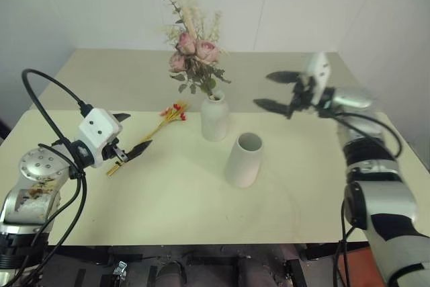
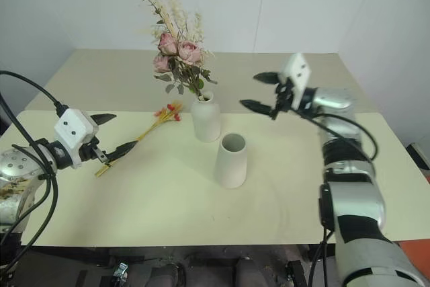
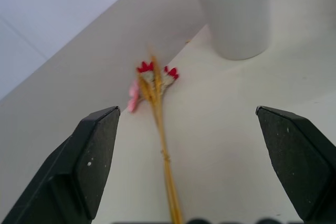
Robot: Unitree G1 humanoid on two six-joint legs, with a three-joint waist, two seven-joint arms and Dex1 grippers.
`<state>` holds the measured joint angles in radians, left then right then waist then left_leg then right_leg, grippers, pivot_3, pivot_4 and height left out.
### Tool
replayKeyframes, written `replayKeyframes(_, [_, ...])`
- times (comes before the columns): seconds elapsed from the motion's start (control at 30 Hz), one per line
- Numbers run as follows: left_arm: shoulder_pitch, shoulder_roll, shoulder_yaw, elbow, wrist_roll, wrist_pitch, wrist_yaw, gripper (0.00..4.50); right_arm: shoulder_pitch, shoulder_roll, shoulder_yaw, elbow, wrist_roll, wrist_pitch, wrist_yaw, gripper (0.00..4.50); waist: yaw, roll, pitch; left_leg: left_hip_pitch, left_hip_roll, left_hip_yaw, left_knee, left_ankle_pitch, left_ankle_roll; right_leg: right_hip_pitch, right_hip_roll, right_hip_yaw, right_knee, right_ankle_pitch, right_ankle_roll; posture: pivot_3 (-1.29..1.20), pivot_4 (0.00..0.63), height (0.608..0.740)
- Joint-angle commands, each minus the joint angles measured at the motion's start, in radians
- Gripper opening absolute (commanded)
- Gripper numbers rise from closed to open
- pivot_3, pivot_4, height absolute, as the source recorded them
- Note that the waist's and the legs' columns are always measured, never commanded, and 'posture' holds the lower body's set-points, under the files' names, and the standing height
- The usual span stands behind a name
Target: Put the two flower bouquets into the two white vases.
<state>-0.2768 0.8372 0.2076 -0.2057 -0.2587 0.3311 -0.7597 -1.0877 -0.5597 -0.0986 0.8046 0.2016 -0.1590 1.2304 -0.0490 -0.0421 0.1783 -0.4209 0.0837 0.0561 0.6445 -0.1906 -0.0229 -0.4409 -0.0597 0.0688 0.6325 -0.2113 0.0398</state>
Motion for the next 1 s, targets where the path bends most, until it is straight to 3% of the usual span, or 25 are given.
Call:
replayKeyframes(0.03, [-0.061,0.010,-0.003,-0.018,-0.010,0.101,0.030,4.50,0.046,-0.062,-0.048,-0.162,0.079,0.075,0.032,4.48,-0.001,0.000,0.000,0.001,0.000,0.000,0.000,0.000,0.000,0.000,0.000,0.000,0.000,0.000,0.000,0.00,0.150,0.740])
replayKeyframes(0.2, [-0.228,0.076,-0.169,0.074,0.041,0.429,0.016,4.50,0.178,-0.167,-0.085,-0.325,0.125,0.170,0.043,4.48,0.012,0.000,0.000,0.002,0.000,0.000,0.001,0.000,0.000,0.002,0.001,0.000,0.000,0.000,0.000,0.00,0.150,0.740])
replayKeyframes(0.37, [-0.407,0.071,-0.331,0.214,0.081,0.568,-0.055,4.50,0.320,-0.230,-0.126,-0.515,0.191,0.281,0.014,4.48,0.015,0.000,0.000,0.001,-0.001,0.000,0.001,0.000,0.000,0.001,0.001,0.001,0.000,-0.001,0.001,0.00,0.150,0.740])
replayKeyframes(0.47, [-0.520,0.049,-0.405,0.333,0.097,0.562,-0.127,4.50,0.420,-0.284,-0.161,-0.693,0.284,0.454,0.007,4.48,0.013,0.000,0.000,0.000,-0.001,-0.001,0.001,0.000,0.000,0.001,0.001,0.001,0.000,-0.001,0.001,0.00,0.150,0.740])
replayKeyframes(0.7, [-0.746,-0.059,-0.568,0.691,0.230,0.443,-0.206,4.50,0.658,-0.394,-0.281,-0.910,0.407,0.557,0.053,4.48,0.036,0.000,0.000,0.001,-0.002,-0.002,0.002,0.000,0.000,0.002,0.001,0.001,0.000,-0.001,0.001,0.00,0.150,0.740])
replayKeyframes(0.97, [-0.937,-0.229,-0.618,1.174,0.357,0.246,-0.224,4.50,0.817,-0.415,-0.415,-1.025,0.459,0.604,-0.016,4.48,0.038,-0.001,0.000,-0.001,-0.002,-0.003,0.005,0.000,0.000,0.002,0.001,0.001,-0.001,-0.001,0.001,0.00,0.150,0.740])
replayKeyframes(1.0, [-0.945,-0.242,-0.622,1.214,0.371,0.216,-0.235,4.32,0.835,-0.413,-0.426,-1.039,0.464,0.608,-0.024,4.50,0.037,-0.001,0.000,-0.002,-0.002,-0.003,0.005,0.000,0.000,0.002,0.001,0.001,-0.001,-0.001,0.001,0.00,0.150,0.740])
